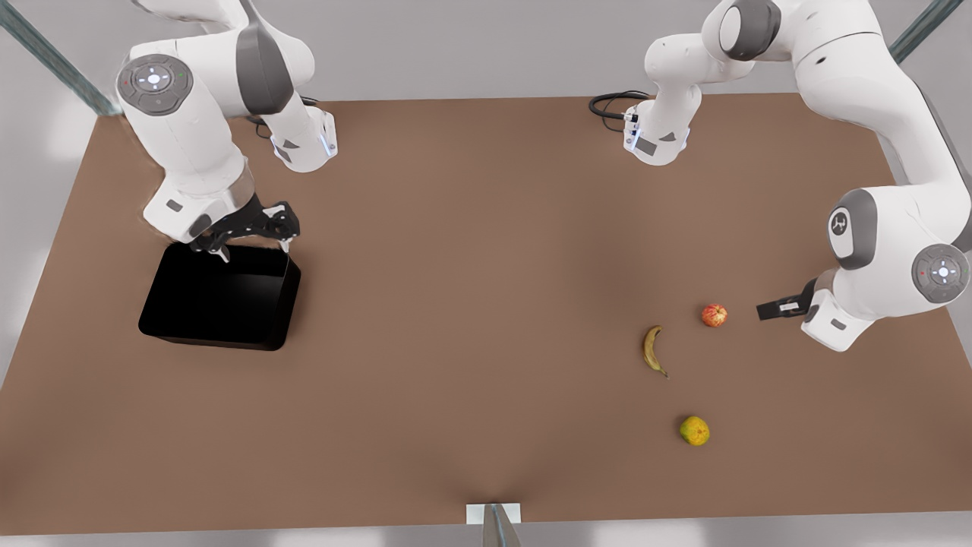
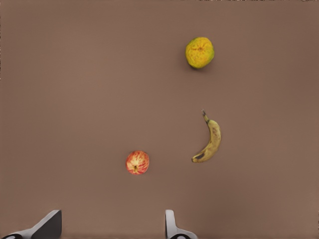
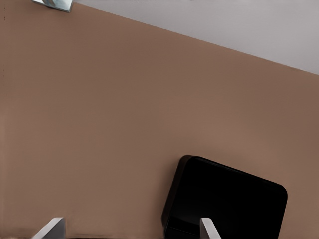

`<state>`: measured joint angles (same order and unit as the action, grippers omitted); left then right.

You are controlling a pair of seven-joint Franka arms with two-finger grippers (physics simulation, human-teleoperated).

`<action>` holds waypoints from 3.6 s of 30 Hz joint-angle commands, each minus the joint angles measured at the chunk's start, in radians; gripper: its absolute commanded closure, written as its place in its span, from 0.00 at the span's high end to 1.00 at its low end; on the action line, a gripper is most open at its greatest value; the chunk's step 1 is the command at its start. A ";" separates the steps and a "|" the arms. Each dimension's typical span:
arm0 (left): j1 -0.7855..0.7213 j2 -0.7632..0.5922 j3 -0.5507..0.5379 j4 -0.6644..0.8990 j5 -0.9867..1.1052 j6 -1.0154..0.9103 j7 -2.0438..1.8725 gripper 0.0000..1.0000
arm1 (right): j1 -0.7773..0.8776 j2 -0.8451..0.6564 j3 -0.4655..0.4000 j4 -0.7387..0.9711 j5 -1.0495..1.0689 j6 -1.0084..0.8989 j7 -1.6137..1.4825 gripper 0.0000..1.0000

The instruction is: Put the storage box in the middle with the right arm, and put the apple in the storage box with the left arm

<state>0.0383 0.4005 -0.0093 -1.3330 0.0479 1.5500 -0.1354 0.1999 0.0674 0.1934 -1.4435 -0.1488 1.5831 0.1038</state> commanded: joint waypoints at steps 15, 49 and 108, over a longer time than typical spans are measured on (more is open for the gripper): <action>0.100 -0.121 -0.021 -0.601 0.012 0.387 0.014 1.00 | -0.074 0.032 -0.006 -0.538 -0.009 0.569 0.005 1.00; 0.111 0.028 -0.021 -0.808 0.012 0.949 0.155 1.00 | -0.243 0.215 -0.065 -0.842 -0.011 0.825 0.005 0.80; 0.100 0.055 -0.021 -0.847 0.041 1.038 0.165 0.70 | 0.693 0.623 -0.032 0.107 0.046 0.680 0.685 0.21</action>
<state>0.1381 0.4562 -0.0307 -2.1798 0.0887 2.5878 0.0292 0.9031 0.7111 0.1597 -1.3099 -0.0993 2.2648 0.7910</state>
